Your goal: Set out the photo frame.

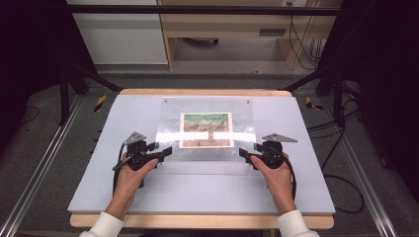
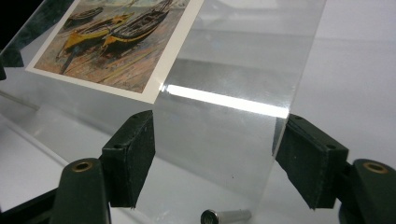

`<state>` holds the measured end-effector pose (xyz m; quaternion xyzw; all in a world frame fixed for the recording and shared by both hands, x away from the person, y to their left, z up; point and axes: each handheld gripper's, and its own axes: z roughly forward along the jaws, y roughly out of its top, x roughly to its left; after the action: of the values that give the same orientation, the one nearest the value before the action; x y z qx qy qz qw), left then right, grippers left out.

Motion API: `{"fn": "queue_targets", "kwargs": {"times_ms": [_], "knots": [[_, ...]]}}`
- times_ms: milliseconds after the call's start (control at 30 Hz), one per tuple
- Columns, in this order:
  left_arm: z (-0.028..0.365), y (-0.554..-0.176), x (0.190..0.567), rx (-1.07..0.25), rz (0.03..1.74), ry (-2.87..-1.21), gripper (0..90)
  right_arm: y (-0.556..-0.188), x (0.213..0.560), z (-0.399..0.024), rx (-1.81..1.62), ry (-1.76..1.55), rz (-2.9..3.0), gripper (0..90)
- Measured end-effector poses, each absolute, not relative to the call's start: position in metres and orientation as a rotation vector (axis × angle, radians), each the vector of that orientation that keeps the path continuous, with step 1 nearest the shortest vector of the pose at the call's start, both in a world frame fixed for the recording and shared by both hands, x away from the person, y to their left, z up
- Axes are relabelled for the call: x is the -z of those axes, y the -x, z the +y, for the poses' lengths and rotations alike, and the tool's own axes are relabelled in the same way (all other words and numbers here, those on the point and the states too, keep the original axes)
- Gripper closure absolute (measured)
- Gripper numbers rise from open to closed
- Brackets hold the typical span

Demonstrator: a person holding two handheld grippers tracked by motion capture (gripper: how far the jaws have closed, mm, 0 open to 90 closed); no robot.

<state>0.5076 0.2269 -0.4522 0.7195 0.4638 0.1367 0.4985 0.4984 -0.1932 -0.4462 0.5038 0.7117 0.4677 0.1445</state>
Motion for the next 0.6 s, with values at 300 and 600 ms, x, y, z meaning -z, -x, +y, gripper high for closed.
{"fn": "queue_targets", "kwargs": {"times_ms": [300, 600], "knots": [[0.229, -0.5, 0.45, -0.343, 1.118, -1.737, 36.1, -0.488, 0.444, -0.195, -1.336, -1.433, 2.049, 36.1], [0.231, -0.491, 0.449, -0.354, 1.114, -1.755, 39.7, -0.479, 0.443, -0.196, -1.308, -1.408, 2.059, 40.1]]}}
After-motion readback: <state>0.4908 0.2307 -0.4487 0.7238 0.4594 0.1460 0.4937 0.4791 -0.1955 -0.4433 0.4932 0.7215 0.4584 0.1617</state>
